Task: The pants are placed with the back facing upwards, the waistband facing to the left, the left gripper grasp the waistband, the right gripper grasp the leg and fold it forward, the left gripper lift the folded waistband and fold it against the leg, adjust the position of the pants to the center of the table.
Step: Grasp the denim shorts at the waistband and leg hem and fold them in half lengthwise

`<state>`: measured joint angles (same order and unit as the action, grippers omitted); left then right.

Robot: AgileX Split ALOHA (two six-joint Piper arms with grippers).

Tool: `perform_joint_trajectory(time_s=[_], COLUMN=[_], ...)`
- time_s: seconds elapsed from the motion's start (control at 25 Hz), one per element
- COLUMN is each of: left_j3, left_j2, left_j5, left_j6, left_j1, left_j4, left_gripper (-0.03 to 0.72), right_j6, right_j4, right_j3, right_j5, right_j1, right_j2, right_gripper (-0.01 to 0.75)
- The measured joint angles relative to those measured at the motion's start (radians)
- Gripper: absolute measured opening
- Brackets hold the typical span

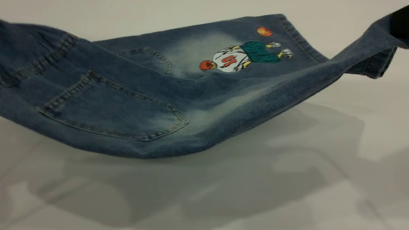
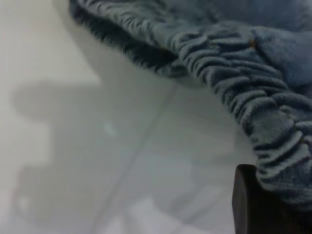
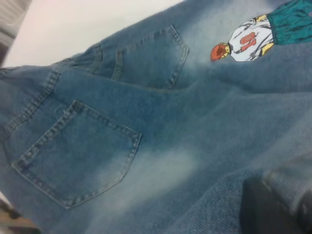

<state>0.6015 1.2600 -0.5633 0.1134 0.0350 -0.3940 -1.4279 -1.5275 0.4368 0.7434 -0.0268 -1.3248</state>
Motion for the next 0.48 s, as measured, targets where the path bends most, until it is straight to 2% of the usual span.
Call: perform_joint_trajectory(time_s=[0.12,0.28,0.48], left_j3=[-0.001,-0.001,-0.001], left_j2=[-0.006,-0.004,-0.003], left_j5=[-0.004,0.046,0.038], left_j6=[0.0,-0.02,-0.023], left_j1=[0.0,0.0,0.0], left_j4=[0.0,0.0,-0.003], left_gripper=[0.148,0.148,0.148], right_j6=[-0.007,-0.033,-0.033], right_j4=[-0.001,-0.042,-0.041], right_j3=[-0.001,0.0,0.015], right_j5=[-0.009,-0.087,-0.114], right_j1=[0.037,0.098,0.099], right_j2=[0.0,-0.002,-0.006], right_gripper=[0.017,0.017,0.017])
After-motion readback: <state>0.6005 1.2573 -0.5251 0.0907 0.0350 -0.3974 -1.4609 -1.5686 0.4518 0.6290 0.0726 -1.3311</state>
